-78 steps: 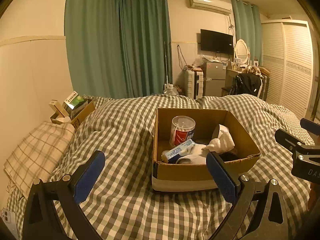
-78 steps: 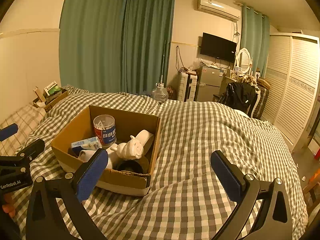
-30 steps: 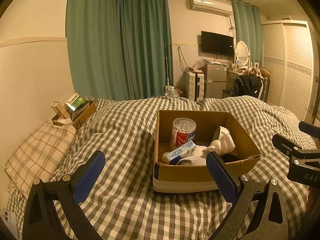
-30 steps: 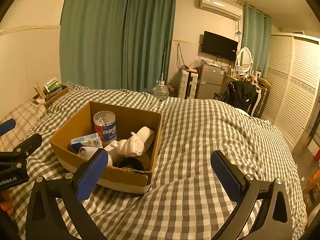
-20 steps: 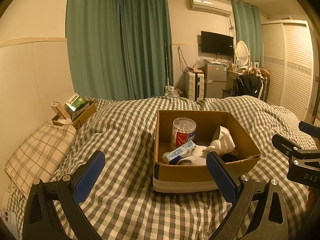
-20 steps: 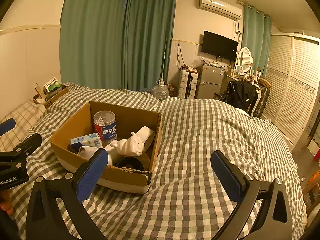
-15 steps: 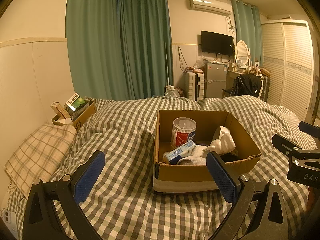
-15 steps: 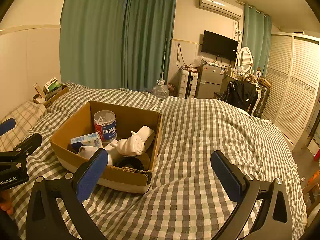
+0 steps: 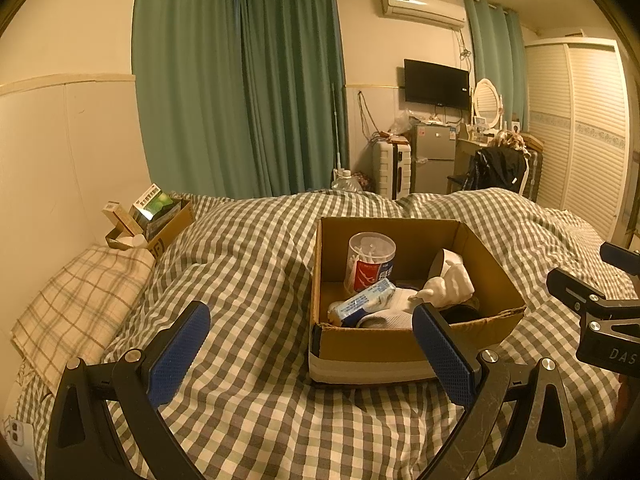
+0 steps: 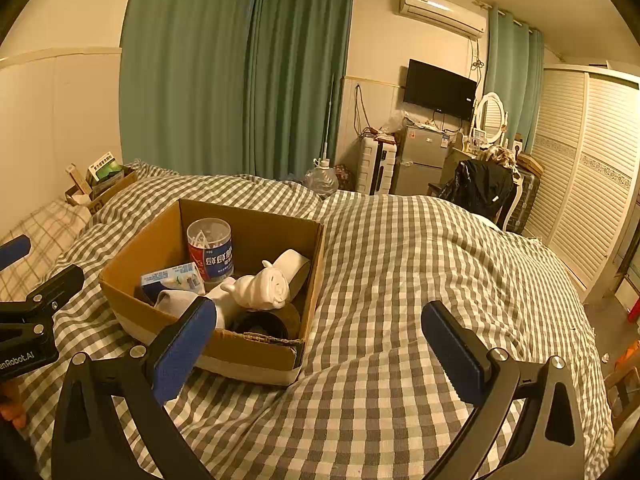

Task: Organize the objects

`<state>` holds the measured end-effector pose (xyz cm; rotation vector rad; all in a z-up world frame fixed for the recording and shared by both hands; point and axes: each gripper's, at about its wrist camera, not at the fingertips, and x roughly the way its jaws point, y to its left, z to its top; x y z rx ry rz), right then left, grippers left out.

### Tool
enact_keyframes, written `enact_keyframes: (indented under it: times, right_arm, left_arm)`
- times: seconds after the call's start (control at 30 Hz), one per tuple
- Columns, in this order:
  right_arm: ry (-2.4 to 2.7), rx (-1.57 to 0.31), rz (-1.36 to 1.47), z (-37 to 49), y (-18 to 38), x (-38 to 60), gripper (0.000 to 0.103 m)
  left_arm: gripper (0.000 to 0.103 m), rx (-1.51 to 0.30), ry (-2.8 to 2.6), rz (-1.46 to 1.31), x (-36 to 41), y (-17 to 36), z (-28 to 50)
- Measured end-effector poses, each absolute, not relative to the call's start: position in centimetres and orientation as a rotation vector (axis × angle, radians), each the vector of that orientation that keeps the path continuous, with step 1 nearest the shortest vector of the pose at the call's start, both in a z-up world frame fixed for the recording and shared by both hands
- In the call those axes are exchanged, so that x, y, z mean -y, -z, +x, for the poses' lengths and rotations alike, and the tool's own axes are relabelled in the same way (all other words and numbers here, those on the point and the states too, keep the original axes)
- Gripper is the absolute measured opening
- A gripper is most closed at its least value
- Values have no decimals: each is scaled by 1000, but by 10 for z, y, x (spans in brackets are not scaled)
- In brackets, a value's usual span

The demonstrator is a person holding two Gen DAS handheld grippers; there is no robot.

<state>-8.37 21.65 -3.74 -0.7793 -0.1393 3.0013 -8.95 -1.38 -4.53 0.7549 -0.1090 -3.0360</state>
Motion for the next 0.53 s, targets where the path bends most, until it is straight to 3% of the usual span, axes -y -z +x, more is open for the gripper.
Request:
enact_keyframes:
  times: [0.53]
  right_arm:
    - [-3001, 146, -806, -85, 39, -216, 103]
  left_arm:
    - [103, 140, 3039, 756, 12, 48, -89]
